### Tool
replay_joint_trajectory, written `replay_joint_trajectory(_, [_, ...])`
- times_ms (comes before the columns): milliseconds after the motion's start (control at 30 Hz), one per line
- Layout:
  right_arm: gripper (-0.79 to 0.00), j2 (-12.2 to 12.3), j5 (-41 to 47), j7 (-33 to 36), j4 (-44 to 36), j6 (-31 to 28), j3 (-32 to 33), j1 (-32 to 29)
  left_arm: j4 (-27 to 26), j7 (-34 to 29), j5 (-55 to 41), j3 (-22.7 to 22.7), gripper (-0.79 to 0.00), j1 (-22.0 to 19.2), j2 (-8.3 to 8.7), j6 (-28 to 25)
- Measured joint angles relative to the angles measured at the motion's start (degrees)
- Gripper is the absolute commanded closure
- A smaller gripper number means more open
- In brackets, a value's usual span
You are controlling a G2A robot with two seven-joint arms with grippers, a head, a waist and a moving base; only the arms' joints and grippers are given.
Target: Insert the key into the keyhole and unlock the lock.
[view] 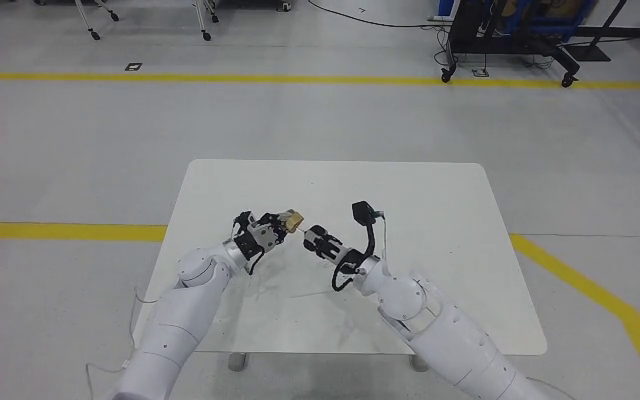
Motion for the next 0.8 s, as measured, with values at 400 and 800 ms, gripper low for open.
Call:
replay_joint_trajectory(400, [0.0,-1.2,0.8,-0.9,1.9,1.6,0.2,0.5,-0.9,0.7,1.5,0.1,0.0,0.4,0.05,0.1])
replay_joint_trajectory(800, [0.0,-2.1,0.8,-3.7,1.8,2.6,0.8,-0.7,-3.2,4.6,5.8,0.1,0.0,1.5,0.13,-4.4])
